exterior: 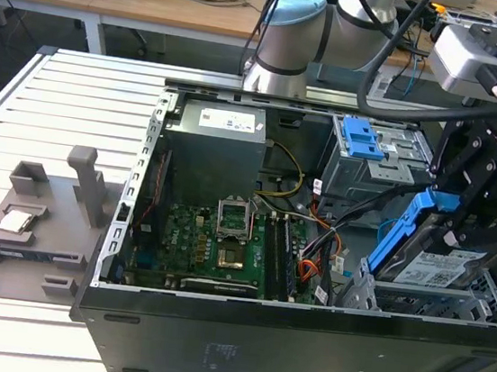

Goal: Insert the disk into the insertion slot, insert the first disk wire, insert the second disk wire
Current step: 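Insert the disk into the insertion slot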

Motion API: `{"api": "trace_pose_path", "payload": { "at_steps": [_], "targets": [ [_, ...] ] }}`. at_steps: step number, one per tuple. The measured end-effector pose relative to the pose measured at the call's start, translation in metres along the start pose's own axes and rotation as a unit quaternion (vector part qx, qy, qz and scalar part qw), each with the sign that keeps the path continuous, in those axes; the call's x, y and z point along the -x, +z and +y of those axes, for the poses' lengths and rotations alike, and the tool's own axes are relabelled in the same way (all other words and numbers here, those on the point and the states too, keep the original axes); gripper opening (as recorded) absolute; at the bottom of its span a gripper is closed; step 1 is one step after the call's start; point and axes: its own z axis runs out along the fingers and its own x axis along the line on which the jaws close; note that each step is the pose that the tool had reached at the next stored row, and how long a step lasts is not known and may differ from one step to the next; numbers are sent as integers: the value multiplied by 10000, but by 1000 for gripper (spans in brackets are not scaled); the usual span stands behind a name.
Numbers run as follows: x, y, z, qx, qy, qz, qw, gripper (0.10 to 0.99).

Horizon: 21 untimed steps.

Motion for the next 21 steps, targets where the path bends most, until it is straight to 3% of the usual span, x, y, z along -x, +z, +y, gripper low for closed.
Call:
{"api": "trace_pose_path", "payload": {
  "at_steps": [2, 3, 5, 6, 7, 11, 18, 21],
  "targets": [
    [0, 2, 0, 0, 0, 0, 10000, 376],
    [0, 3, 0, 0, 0, 0, 10000, 443],
    [0, 6, 0, 0, 0, 1, 10000, 443],
    [0, 8, 0, 0, 0, 1, 10000, 427],
    [0, 10, 0, 0, 0, 0, 10000, 298],
    [0, 14, 0, 0, 0, 0, 10000, 106],
    [0, 20, -1, 0, 0, 0, 10000, 106],
    [0, 68, -11, 0, 1, 0, 10000, 106]
  ]
}}
